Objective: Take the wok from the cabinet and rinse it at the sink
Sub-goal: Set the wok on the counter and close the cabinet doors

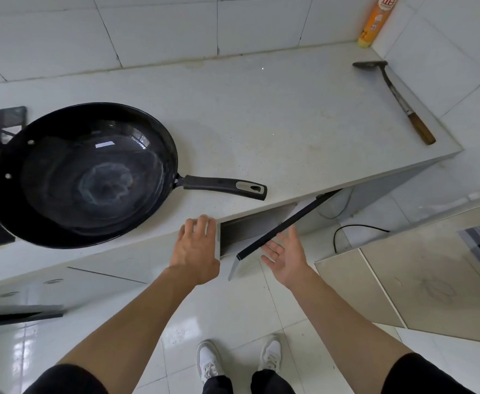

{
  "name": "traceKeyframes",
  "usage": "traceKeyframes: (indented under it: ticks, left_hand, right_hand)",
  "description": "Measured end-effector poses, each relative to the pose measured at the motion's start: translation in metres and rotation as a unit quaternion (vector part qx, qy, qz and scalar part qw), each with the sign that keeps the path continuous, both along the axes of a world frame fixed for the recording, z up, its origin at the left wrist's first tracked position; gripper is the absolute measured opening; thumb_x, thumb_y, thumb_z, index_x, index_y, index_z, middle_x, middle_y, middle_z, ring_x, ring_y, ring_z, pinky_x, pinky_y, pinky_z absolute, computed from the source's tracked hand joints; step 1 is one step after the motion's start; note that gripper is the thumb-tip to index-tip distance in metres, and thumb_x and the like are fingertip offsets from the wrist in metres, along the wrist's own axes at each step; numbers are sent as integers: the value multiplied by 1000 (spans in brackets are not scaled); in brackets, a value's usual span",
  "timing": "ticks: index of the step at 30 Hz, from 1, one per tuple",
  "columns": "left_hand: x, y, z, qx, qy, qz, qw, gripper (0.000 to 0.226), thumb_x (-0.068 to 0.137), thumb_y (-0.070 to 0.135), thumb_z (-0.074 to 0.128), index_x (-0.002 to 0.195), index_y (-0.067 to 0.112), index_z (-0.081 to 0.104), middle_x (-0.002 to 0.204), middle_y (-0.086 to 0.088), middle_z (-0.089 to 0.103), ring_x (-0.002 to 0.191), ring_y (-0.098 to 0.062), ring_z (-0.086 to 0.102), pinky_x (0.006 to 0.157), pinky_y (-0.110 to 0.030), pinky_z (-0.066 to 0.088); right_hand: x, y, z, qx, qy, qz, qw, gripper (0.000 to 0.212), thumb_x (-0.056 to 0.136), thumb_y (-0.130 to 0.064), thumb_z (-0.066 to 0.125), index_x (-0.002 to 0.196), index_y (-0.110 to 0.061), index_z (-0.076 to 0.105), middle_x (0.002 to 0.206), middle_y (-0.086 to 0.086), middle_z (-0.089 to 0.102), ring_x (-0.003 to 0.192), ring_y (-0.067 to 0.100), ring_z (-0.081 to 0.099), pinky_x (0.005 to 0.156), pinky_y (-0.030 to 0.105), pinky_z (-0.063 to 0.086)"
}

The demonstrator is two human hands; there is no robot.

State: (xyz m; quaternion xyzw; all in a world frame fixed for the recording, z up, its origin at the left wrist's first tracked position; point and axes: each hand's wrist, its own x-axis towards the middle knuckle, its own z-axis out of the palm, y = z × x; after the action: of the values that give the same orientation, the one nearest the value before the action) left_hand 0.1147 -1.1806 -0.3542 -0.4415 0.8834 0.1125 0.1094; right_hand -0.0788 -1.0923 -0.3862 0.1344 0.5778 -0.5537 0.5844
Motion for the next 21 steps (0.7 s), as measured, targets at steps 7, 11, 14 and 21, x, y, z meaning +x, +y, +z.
traceKeyframes:
  ticks: [7, 11, 14, 21]
  left_hand:
    - [1, -1, 2, 3, 7, -9, 1000, 83, 73, 25, 64, 143, 10, 23, 144, -9, 25, 123, -30, 33, 111, -39, 36]
    - [2, -3, 0, 7, -4, -13, 1000, 84, 73, 27, 62, 144, 10, 21, 145, -9, 23, 124, -30, 31, 112, -38, 34]
    - [1, -4, 0, 2, -10, -12, 1000, 83, 74, 26, 61, 144, 9, 20, 145, -10, 23, 124, -31, 31, 112, -39, 34]
    - [-2, -4, -1, -15, -38, -21, 999, 86, 73, 29, 62, 145, 7, 18, 144, -14, 23, 123, -34, 32, 111, -41, 36]
  right_hand:
    - [8, -22, 0, -61, -93, -95, 989, 73, 95, -67, 27, 150, -19, 31, 151, 16, 37, 138, 31, 37, 117, 44, 25]
    - [12, -42, 0, -82, -115, -133, 981, 75, 95, -67, 30, 151, -18, 30, 152, 18, 35, 139, 33, 36, 118, 44, 25]
    - [16, -61, 1, -82, -111, -153, 979, 71, 96, -63, 34, 151, -18, 29, 152, 17, 34, 140, 32, 35, 117, 44, 25]
    - [22, -75, -1, -85, -97, -161, 979, 67, 95, -62, 40, 149, -21, 34, 145, 13, 42, 133, 29, 43, 116, 43, 28]
